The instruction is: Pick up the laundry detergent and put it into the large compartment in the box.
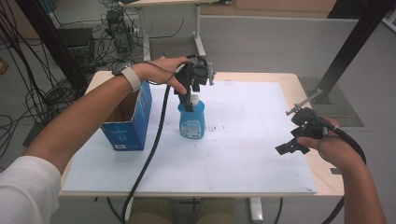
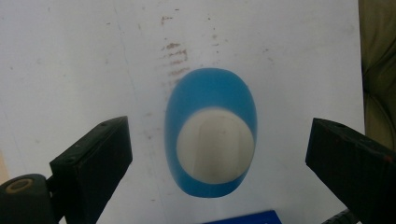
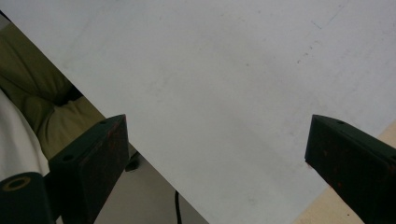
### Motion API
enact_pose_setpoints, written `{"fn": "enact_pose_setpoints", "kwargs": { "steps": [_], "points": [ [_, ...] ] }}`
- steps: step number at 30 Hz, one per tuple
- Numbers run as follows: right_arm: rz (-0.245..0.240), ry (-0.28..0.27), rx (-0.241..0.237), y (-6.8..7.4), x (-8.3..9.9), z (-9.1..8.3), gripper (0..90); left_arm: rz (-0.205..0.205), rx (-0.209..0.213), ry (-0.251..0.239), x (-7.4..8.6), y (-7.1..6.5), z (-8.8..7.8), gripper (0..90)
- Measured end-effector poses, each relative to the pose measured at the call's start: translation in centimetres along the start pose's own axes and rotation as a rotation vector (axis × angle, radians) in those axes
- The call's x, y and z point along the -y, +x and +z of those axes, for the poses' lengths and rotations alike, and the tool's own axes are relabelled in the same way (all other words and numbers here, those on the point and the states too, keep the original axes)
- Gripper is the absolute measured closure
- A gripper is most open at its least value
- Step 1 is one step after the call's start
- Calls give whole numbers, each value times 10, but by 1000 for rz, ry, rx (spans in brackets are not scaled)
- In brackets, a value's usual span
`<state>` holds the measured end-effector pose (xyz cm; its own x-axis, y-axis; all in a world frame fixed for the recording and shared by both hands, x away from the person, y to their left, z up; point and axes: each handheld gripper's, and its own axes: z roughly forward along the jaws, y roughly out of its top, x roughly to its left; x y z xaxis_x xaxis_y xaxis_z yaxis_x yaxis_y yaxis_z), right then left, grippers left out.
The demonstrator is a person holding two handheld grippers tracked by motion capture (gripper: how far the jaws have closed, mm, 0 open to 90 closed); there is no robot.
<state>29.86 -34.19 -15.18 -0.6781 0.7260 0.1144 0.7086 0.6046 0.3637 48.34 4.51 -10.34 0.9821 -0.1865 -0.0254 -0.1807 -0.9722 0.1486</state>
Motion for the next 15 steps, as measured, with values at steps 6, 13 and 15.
{"fn": "enact_pose_setpoints", "kwargs": {
  "steps": [6, 13, 15],
  "points": [
    [1, -4, 3, 0, 1, -2, 63, -1, -2, -2, 1, 0, 1, 76],
    [2, -4, 2, 0, 3, -2, 63, -2, -4, -4, 0, -1, 0, 76],
    [3, -3, 3, 0, 3, -2, 63, -1, -6, -3, -1, -1, 0, 77]
  ]
}}
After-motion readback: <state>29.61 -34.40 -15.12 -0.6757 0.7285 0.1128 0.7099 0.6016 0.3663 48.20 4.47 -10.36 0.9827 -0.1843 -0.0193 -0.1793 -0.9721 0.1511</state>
